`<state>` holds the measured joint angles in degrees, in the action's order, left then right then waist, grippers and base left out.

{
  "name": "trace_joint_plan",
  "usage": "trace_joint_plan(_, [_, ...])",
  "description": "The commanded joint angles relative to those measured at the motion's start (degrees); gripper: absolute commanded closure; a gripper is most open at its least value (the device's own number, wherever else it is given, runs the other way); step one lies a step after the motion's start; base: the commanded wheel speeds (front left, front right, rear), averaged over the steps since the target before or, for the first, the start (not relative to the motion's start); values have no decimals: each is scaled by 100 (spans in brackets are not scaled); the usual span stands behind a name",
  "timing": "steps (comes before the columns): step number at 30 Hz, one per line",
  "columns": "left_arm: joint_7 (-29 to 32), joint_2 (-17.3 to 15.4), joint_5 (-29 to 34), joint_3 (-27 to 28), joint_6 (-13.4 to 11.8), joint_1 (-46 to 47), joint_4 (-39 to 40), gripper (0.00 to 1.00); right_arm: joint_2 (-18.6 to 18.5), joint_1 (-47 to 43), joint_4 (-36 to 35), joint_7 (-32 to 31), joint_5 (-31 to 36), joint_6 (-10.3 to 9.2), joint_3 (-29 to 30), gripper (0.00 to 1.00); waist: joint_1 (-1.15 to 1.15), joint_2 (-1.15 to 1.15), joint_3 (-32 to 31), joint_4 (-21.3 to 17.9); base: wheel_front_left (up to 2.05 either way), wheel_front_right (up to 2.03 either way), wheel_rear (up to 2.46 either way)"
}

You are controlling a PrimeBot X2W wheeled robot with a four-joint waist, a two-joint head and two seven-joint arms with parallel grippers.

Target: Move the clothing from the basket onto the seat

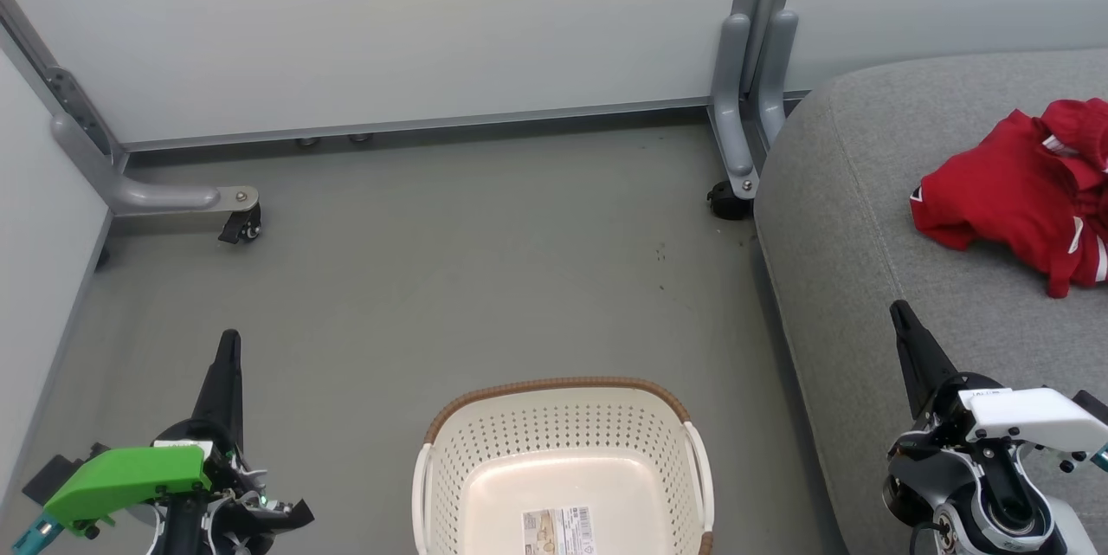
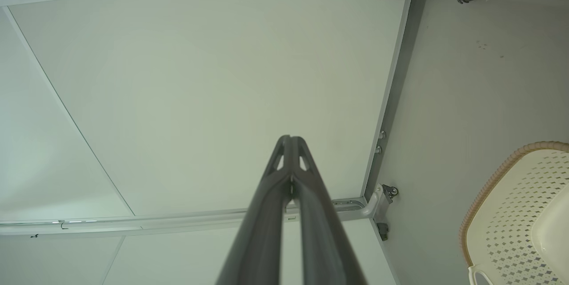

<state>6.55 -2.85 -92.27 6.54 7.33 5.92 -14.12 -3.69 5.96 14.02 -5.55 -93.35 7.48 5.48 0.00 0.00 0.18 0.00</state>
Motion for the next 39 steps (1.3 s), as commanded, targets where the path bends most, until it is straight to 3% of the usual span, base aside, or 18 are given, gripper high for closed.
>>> trace_joint_plan(1, [18, -3, -27, 11, 32, 68, 13, 100, 13, 43, 10, -40, 23, 2, 21, 100, 0, 0, 0, 0, 0, 0, 0])
trace_joint_plan(39, [17, -3, -24, 11, 33, 68, 13, 100, 34, 48, 13, -65, 66, 2, 57, 100, 0, 0, 0, 0, 0, 0, 0])
